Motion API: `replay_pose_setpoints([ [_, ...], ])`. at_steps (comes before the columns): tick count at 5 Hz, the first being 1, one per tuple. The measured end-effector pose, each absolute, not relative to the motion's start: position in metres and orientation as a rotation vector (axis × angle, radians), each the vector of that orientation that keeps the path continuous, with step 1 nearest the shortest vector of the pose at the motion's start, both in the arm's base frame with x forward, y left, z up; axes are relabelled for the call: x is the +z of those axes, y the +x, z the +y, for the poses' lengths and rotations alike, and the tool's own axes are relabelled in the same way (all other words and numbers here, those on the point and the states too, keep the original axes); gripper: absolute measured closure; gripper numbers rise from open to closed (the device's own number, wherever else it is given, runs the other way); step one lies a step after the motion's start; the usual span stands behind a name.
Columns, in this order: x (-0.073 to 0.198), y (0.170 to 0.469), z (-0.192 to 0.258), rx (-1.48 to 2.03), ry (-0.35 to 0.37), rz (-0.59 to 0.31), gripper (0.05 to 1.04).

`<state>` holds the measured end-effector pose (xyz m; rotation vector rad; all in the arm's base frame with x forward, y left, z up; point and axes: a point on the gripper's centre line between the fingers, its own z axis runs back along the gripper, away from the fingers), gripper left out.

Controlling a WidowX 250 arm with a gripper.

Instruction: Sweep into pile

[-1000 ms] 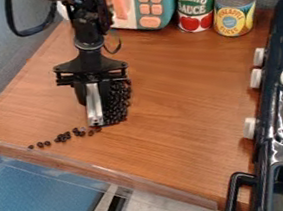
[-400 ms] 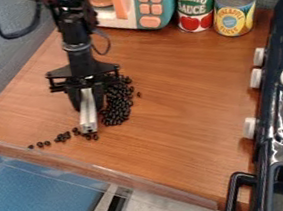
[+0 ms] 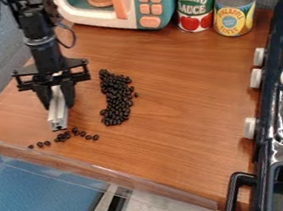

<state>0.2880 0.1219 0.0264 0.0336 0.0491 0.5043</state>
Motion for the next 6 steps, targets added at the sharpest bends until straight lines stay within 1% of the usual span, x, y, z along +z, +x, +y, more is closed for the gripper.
replay_pose_setpoints([
  [1,0.029,0.282,0.137,0.508,0.039,0.041,0.697],
  [3,0.028,0.293,0.160,0.478,0.124,-0.073,0.697],
  [4,0.020,0.294,0.172,0.483,0.164,-0.091,0.697],
  [5,0.018,0.287,0.179,0.459,0.216,-0.077,0.697],
  [6,0.013,0.273,0.183,0.440,0.241,-0.033,0.697],
])
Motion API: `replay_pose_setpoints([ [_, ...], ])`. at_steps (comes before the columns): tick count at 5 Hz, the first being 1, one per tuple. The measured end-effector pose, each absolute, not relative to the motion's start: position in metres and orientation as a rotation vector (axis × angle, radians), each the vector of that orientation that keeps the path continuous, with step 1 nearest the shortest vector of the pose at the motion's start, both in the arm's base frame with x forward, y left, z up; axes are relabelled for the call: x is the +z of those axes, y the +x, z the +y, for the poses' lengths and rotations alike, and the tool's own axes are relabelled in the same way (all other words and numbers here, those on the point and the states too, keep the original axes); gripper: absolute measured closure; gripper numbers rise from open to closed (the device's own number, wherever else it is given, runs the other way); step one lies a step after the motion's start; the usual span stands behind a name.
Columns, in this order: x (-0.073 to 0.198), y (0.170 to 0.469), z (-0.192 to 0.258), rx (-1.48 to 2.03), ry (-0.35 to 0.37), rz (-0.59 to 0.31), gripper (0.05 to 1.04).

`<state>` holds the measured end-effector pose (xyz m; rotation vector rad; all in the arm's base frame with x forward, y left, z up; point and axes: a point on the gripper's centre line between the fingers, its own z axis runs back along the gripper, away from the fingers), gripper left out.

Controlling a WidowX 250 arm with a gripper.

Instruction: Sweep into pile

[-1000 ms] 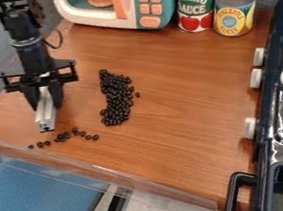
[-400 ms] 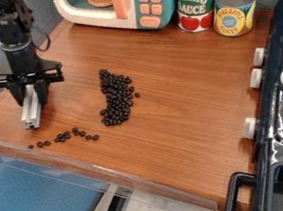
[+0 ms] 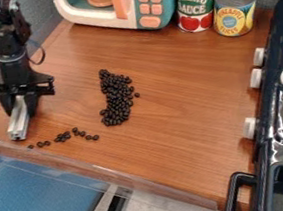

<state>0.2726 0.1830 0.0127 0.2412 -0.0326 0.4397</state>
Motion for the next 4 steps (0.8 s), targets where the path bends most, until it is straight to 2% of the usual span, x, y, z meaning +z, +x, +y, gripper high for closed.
replay_pose_setpoints([
  [2,0.010,0.254,0.188,0.393,0.291,0.005,0.697],
  [4,0.007,0.249,0.186,0.448,0.290,0.012,0.697],
])
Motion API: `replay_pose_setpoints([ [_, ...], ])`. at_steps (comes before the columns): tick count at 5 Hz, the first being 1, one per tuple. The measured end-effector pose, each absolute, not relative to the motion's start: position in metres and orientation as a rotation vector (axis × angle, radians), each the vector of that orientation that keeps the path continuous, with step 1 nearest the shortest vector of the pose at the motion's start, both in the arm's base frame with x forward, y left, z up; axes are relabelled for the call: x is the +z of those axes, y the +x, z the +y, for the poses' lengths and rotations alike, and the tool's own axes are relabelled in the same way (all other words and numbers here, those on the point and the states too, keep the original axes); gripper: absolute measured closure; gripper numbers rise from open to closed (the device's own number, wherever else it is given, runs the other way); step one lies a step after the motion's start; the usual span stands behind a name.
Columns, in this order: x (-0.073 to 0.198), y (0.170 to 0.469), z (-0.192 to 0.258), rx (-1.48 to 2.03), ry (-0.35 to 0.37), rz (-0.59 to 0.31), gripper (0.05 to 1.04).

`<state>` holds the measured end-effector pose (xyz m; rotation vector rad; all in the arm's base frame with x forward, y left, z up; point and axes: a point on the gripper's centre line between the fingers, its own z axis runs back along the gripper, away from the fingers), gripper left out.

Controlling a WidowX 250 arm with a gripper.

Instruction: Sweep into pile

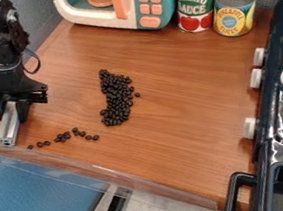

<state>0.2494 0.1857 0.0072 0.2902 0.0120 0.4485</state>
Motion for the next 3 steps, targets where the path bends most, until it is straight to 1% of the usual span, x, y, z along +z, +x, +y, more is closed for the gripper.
replay_pose_setpoints([
  [3,0.004,0.259,0.161,0.486,0.270,0.020,0.697],
])
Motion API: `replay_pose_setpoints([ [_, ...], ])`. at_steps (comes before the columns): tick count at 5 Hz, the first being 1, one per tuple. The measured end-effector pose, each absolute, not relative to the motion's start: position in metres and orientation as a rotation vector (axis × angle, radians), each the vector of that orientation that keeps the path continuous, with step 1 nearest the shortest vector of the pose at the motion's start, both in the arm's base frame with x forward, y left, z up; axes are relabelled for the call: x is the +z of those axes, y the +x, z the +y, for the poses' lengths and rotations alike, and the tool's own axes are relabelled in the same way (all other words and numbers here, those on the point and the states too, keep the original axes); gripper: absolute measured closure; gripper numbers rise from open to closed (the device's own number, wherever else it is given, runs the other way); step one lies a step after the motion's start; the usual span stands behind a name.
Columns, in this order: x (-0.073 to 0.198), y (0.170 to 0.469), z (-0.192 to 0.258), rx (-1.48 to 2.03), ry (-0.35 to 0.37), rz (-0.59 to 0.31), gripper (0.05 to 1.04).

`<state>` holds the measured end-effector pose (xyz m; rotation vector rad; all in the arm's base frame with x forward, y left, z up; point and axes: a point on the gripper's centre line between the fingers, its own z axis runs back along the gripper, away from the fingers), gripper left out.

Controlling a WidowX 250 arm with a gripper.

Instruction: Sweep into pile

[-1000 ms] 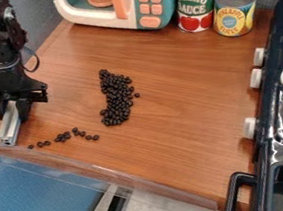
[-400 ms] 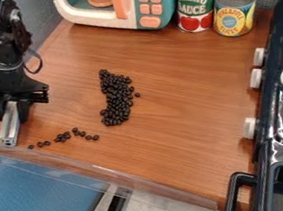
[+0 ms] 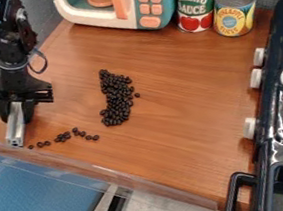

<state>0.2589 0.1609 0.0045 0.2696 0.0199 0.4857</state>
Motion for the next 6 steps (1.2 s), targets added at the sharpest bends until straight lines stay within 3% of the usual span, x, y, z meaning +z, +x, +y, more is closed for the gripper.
replay_pose_setpoints([
  [6,0.001,0.255,0.114,0.474,0.230,0.025,0.697],
])
